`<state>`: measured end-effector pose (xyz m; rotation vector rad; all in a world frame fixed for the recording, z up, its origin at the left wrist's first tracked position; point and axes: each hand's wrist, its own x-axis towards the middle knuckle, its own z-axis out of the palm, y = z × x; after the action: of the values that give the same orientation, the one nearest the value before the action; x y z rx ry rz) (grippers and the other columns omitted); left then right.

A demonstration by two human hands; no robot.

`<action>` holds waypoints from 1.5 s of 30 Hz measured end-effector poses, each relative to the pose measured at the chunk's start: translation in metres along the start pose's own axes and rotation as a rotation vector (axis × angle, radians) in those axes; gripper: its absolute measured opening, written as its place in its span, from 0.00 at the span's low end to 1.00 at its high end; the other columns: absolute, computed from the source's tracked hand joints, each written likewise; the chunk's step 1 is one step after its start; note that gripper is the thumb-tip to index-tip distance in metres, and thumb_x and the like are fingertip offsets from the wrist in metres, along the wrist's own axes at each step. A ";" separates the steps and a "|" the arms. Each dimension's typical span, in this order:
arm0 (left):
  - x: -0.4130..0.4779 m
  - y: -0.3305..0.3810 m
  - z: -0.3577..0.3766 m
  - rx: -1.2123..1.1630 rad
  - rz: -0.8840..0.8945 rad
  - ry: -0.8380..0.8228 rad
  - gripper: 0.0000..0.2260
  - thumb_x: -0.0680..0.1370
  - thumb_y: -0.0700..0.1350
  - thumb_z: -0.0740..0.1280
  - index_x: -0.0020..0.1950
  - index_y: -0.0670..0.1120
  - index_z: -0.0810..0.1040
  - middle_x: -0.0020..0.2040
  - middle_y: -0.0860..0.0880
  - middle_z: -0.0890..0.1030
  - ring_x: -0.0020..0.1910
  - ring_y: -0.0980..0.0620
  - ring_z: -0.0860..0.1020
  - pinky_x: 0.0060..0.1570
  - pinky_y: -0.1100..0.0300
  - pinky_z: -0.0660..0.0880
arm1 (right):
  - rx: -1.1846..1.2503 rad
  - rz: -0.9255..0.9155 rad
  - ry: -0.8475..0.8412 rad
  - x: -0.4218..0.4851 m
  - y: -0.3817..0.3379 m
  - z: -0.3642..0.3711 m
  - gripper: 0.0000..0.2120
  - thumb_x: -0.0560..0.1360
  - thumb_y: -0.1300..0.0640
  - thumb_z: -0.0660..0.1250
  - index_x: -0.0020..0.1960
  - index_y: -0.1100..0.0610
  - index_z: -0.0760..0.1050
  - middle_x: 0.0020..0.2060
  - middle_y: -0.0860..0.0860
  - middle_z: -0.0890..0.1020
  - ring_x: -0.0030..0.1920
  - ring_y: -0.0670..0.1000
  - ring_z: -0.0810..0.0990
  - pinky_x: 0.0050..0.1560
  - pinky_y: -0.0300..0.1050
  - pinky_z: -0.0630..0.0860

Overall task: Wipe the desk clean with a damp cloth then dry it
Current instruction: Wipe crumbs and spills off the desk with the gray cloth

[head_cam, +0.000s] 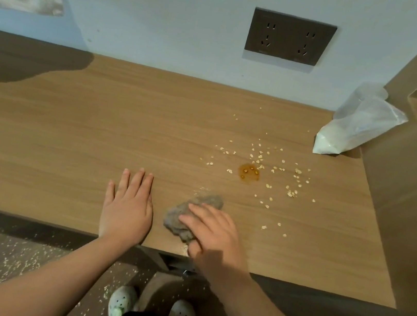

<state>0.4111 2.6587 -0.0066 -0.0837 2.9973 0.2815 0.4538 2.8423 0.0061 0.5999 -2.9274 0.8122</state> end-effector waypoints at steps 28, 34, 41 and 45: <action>0.026 0.052 0.010 -0.005 -0.112 0.011 0.23 0.81 0.50 0.46 0.76 0.49 0.51 0.77 0.50 0.51 0.75 0.47 0.44 0.69 0.37 0.44 | 0.056 0.502 0.189 -0.016 0.063 -0.046 0.20 0.77 0.58 0.61 0.66 0.42 0.67 0.66 0.37 0.63 0.68 0.41 0.58 0.71 0.43 0.47; 0.053 0.042 0.004 -0.039 -0.096 0.104 0.22 0.80 0.51 0.53 0.73 0.46 0.61 0.73 0.45 0.61 0.72 0.43 0.57 0.69 0.44 0.54 | -0.251 1.042 0.437 -0.041 0.164 -0.102 0.21 0.74 0.57 0.61 0.68 0.55 0.69 0.70 0.56 0.67 0.69 0.58 0.64 0.67 0.58 0.60; 0.071 0.044 0.003 -0.038 -0.083 0.133 0.21 0.80 0.49 0.54 0.72 0.44 0.64 0.72 0.44 0.64 0.72 0.44 0.58 0.69 0.45 0.54 | -0.049 0.589 0.219 0.007 0.108 -0.056 0.20 0.77 0.58 0.60 0.67 0.47 0.69 0.65 0.41 0.69 0.68 0.47 0.63 0.70 0.47 0.52; 0.102 0.042 -0.005 -0.030 -0.070 0.102 0.23 0.80 0.50 0.52 0.74 0.45 0.59 0.73 0.44 0.62 0.72 0.43 0.58 0.69 0.46 0.56 | -0.119 0.840 0.595 0.019 0.164 -0.096 0.19 0.74 0.59 0.60 0.64 0.52 0.72 0.64 0.51 0.73 0.61 0.58 0.70 0.61 0.52 0.63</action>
<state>0.3070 2.6945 -0.0080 -0.2111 3.0837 0.3246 0.3685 3.0130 0.0121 -0.8050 -2.5445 0.6674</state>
